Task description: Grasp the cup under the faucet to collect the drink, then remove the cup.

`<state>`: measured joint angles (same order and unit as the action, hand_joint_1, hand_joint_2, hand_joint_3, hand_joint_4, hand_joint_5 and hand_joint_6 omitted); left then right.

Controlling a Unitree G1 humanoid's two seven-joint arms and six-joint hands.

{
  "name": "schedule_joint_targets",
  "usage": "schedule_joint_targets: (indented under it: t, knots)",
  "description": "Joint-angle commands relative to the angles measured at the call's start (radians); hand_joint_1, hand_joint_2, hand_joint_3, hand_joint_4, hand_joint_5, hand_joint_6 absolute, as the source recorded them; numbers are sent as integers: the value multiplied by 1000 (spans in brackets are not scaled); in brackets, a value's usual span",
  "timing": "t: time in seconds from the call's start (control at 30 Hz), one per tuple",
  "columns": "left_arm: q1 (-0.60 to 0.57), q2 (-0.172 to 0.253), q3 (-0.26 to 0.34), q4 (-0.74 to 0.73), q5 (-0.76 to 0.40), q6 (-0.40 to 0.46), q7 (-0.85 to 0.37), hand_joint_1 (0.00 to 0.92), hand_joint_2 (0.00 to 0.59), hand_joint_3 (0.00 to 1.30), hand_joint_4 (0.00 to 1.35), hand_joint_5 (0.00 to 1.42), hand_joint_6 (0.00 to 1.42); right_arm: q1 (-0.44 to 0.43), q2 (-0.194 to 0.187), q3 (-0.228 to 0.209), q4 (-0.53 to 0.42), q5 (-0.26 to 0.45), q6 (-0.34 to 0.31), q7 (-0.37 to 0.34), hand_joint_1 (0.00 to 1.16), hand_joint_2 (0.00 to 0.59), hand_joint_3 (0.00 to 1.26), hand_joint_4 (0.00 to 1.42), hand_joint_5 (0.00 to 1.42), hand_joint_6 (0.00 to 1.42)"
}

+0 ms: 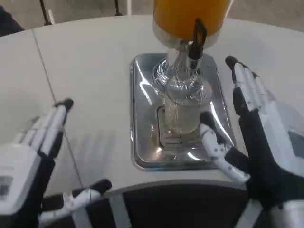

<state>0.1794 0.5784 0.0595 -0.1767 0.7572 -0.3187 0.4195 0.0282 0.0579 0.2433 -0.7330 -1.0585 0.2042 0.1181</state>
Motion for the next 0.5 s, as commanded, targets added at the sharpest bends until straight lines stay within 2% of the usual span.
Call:
schedule_joint_targets:
  t: [0.03,0.27,0.5]
  knots:
    - [68,-18,-9,-46,34,-6,-19,139,117,0,0,74,105,-123,77,3,22,36,48,-32,393,586,0,0,0,77]
    - [111,-40,0,-65,3,-16,-57,115,110,0,0,25,47,-241,90,-4,95,154,123,-90,395,586,0,0,0,78]
    - [125,-46,-1,-61,-18,-37,-80,95,107,0,0,0,0,-319,68,-14,151,335,117,-132,337,586,0,0,0,64]
